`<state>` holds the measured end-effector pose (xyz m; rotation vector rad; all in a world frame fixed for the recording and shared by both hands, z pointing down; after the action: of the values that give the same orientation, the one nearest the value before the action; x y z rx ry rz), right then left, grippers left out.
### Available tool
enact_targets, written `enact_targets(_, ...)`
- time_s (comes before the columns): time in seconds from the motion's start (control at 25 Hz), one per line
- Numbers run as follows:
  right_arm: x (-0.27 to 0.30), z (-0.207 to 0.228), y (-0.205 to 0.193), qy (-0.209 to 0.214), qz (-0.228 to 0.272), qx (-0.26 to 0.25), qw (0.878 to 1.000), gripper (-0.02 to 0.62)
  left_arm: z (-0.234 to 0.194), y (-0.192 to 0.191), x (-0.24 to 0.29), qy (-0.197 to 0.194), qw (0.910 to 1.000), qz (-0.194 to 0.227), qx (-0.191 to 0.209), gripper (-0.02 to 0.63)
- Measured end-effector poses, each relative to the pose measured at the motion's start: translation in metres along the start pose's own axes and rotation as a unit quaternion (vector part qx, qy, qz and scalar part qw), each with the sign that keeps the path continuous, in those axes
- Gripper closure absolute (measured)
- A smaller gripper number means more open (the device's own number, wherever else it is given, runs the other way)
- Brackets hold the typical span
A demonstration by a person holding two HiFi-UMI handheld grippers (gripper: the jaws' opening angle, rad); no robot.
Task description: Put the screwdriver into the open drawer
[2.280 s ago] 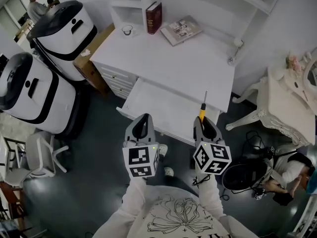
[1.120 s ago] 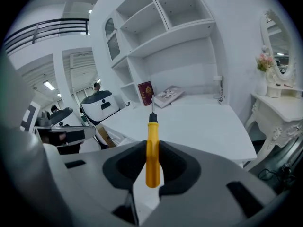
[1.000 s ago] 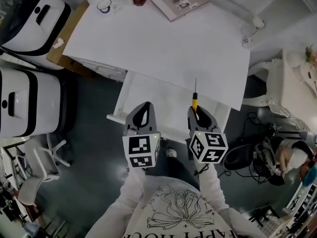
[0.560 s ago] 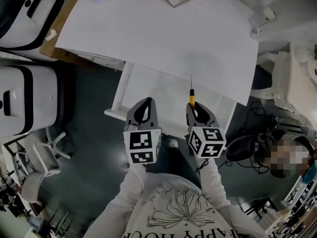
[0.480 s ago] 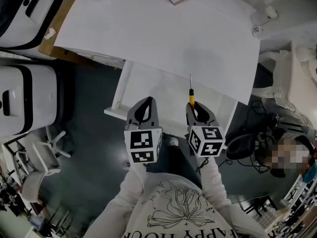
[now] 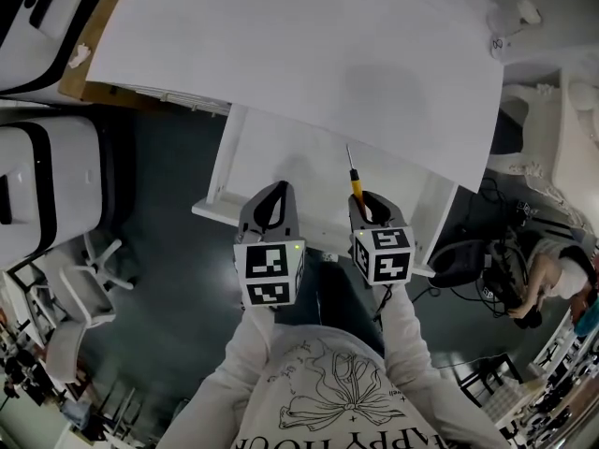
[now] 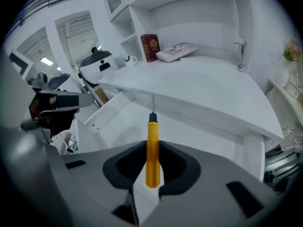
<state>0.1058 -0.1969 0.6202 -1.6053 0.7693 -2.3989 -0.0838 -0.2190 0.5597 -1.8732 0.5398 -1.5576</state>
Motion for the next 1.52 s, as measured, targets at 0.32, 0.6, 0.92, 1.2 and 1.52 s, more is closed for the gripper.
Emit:
enact_targets(0.32, 0.030, 0.012, -0.018, -0.008, -0.069, 0.010, 0.998, 0.517, -0.008, -0.007, 0.012, 0.000, 0.9999, -0.011, -0.004, 0.598)
enact_targets(0.6, 0.054, 0.024, -0.030, -0.014, -0.120, 0.015, 0.993, 0.517, -0.012, -0.011, 0.021, 0.000, 0.9998, -0.018, -0.009, 0.598)
enact_targets(0.92, 0.076, 0.034, -0.042, -0.013, -0.167, 0.014, 0.986, 0.517, -0.016, -0.015, 0.029, 0.001, 0.9996, -0.026, -0.015, 0.598)
enact_targets(1.2, 0.088, 0.038, -0.047, -0.014, -0.190, 0.010, 0.982, 0.517, -0.017, -0.012, 0.032, -0.001, 0.9996, -0.021, -0.020, 0.598)
enact_targets(1.52, 0.085, 0.041, -0.043, -0.006, -0.171, 0.025, 0.985, 0.479, -0.019, -0.009, 0.029, 0.006, 0.9995, -0.016, -0.026, 0.598)
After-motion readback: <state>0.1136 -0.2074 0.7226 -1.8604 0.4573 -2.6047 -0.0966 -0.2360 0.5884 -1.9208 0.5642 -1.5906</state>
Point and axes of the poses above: the fingertips, and each gripper's own axes: x forward along the fingers, z to its right, y out of its top, the point moved 8 cm from there along -x, backward along the fingers, and after that the axes turned 7 degrees about y, right-handed, at the moved point
